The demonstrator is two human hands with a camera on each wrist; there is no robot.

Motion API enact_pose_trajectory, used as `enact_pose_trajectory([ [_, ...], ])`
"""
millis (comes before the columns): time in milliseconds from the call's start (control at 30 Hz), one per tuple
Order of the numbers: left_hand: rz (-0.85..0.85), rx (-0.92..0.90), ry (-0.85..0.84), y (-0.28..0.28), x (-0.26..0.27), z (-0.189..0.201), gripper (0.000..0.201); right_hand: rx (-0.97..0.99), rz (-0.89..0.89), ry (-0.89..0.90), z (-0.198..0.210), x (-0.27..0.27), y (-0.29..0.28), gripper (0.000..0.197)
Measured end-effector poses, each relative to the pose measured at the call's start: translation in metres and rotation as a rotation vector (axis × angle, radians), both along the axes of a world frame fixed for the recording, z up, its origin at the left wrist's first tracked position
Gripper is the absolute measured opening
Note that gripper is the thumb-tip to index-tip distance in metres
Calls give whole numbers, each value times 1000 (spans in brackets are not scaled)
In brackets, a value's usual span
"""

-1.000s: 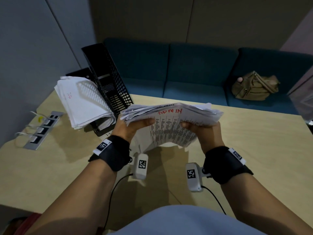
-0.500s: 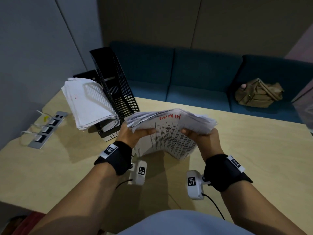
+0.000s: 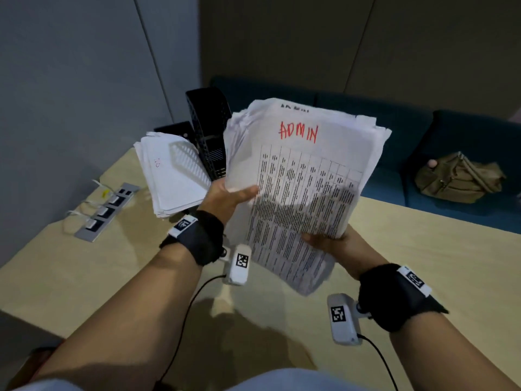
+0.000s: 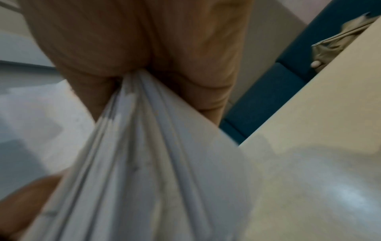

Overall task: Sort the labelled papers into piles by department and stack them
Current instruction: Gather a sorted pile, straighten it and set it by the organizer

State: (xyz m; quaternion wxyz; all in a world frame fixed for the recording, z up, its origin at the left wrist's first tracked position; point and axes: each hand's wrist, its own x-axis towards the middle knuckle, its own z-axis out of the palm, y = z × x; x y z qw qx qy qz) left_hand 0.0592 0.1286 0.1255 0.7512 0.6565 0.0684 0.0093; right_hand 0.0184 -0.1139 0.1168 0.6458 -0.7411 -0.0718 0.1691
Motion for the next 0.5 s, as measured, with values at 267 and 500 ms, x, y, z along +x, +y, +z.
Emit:
enact_pose_trajectory([
  [267,393,275,-166,52,61,22,18,-26,-304,-165,19,46,47,23],
  [500,205,821,-51,95,87,-12,52,-165,-433,-472,25,94,106,29],
])
